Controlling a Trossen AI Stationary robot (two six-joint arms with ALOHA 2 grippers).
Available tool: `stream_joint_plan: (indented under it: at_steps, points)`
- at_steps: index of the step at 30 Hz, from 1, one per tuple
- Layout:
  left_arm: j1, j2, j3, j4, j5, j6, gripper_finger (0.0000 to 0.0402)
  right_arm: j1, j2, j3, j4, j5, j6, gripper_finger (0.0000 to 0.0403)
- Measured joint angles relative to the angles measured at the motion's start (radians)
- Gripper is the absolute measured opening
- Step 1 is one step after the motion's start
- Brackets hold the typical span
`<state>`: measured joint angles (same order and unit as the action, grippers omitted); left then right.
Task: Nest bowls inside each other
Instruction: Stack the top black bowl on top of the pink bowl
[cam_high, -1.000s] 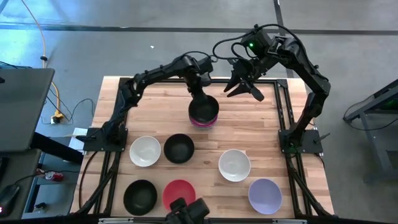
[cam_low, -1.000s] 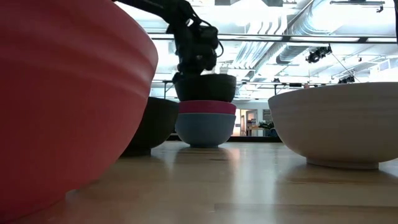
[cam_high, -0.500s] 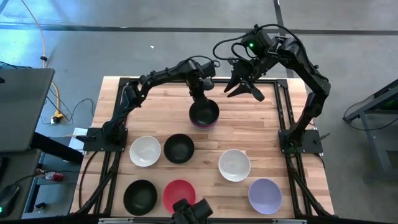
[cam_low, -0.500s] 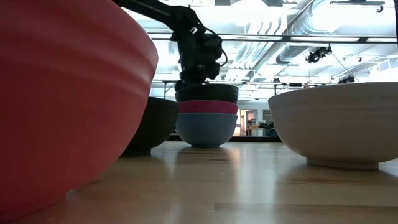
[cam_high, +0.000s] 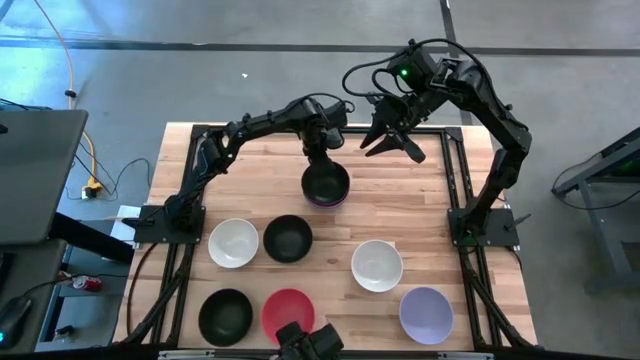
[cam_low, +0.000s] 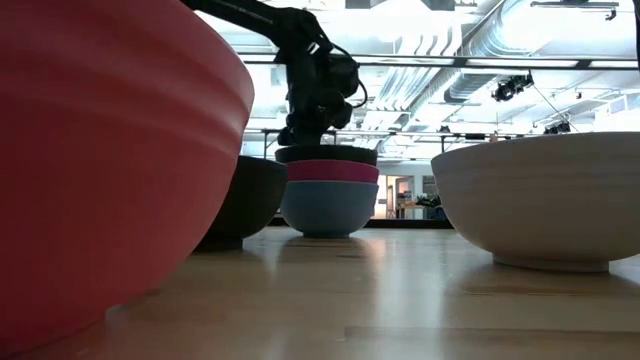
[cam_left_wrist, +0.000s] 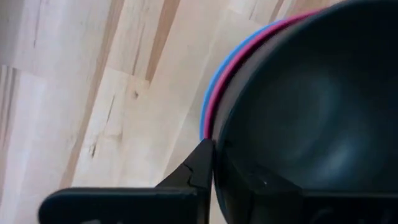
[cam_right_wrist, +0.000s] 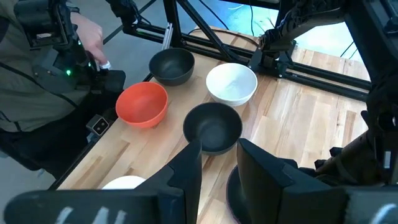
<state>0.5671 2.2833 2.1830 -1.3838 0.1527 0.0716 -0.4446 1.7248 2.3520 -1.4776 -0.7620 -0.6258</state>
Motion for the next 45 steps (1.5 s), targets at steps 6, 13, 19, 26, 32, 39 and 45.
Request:
stream_joint_plan:
  at_steps: [6,13,19,26,32,39,45]
  points:
    - [0.000,-0.004,0.000,0.007,0.042,0.012,0.0103,0.000,0.000,0.000,0.000,-0.004,-0.001,0.0092]
    - [0.002,-0.011,0.071,0.018,0.028,0.043,0.0185,0.000,0.000,0.000,0.000,-0.007,-0.002,0.0092]
    - [0.001,-0.011,0.108,0.011,0.003,0.070,0.0154,0.000,0.000,0.000,0.000,-0.007,-0.002,0.0092]
    - [0.000,0.002,0.103,-0.016,0.015,0.089,0.0022,0.000,0.000,0.000,0.000,-0.006,0.000,0.0092]
    - [0.000,0.002,0.103,-0.015,0.053,0.090,0.0015,0.000,0.000,0.000,0.000,-0.006,0.006,0.0092]
    - [-0.008,0.024,0.103,-0.019,0.075,0.102,0.0007,0.000,0.000,0.000,0.000,-0.006,0.016,0.0092]
    - [-0.018,0.041,0.103,-0.011,0.091,0.115,0.0006,0.000,0.000,0.000,-0.008,-0.006,0.016,0.0092]
